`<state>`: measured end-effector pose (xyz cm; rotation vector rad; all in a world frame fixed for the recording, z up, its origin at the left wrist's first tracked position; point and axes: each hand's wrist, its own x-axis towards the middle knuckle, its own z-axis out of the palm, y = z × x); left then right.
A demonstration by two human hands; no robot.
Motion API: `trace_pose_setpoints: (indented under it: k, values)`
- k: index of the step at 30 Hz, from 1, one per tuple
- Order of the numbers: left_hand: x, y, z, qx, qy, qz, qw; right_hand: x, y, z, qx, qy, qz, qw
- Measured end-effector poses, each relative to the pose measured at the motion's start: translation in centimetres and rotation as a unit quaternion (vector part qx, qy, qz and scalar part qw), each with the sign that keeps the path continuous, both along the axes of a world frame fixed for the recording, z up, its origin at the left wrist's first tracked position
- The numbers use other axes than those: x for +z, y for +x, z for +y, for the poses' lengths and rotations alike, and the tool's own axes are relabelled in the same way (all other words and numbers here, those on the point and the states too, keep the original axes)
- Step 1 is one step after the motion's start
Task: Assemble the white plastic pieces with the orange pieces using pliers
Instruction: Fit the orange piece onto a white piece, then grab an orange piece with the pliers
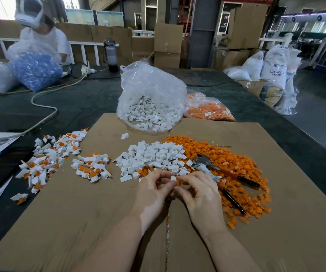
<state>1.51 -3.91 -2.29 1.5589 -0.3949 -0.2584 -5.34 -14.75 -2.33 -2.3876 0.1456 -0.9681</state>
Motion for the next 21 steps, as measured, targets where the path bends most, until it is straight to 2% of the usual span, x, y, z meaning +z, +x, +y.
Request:
trace_pose_setpoints:
  k: [8, 12, 14, 16, 19, 21]
  values:
    - [0.1, 0.0, 0.0, 0.002, 0.016, -0.014, 1.0, 0.0, 0.0, 0.0, -0.019, -0.015, 0.004, 1.0]
    - [0.1, -0.1, -0.2, 0.004, -0.017, 0.025, 1.0, 0.7, -0.2, -1.1, -0.147, -0.009, 0.033, 0.989]
    - [0.1, 0.0, -0.2, 0.006, -0.007, 0.022, 1.0, 1.4, -0.1, -2.4, -0.22, 0.016, 0.113, 0.969]
    - [0.2, 0.1, -0.2, 0.006, -0.004, 0.027, 1.0, 2.1, 0.1, -4.0, -0.279, 0.012, 0.231, 0.932]
    - [0.6, 0.2, -0.5, 0.011, -0.008, 0.048, 0.999, 3.0, 0.7, -5.9, -0.273, 0.018, 0.387, 0.88]
    - [0.8, 0.3, -0.6, 0.011, -0.013, 0.065, 0.998, 3.4, 1.2, -6.6, -0.254, 0.01, 0.449, 0.857]
